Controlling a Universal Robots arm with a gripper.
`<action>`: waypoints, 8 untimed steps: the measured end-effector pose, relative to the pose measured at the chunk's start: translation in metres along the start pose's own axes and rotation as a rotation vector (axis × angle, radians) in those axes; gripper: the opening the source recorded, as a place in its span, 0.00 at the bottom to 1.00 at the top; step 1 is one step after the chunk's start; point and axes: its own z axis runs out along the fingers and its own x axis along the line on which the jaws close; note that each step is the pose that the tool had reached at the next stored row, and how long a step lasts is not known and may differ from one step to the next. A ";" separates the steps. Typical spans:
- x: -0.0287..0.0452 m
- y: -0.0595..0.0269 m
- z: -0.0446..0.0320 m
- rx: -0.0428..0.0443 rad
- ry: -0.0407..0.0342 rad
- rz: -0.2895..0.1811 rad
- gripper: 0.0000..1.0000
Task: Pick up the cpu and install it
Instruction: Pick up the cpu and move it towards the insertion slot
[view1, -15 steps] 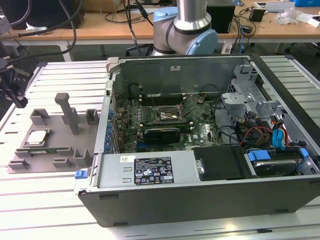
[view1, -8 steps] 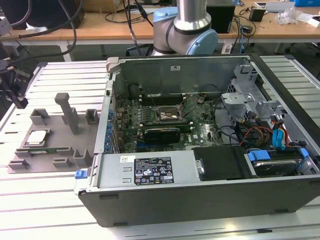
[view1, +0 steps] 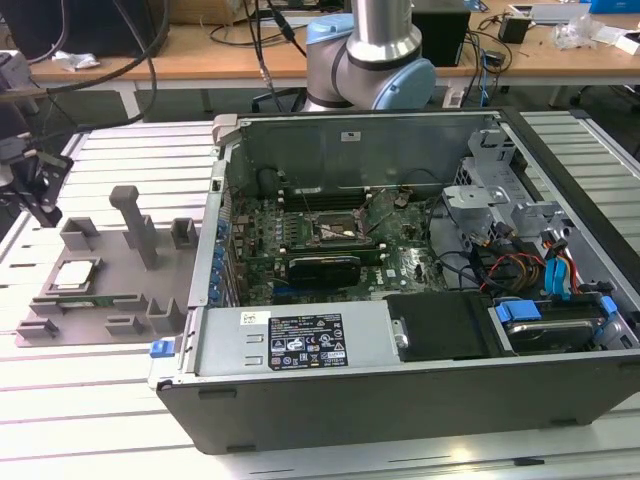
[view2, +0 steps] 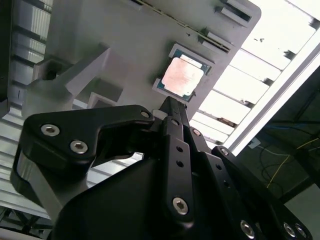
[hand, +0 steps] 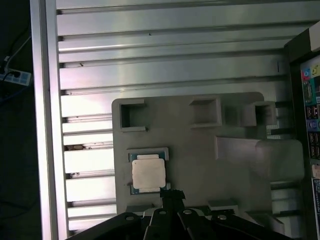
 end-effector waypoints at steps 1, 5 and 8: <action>0.0003 -0.0001 0.0025 0.0000 0.0000 0.000 0.11; 0.0019 -0.0005 0.0102 -0.0001 -0.0001 0.000 0.11; 0.0034 -0.0010 0.0158 -0.0001 0.0000 0.000 0.11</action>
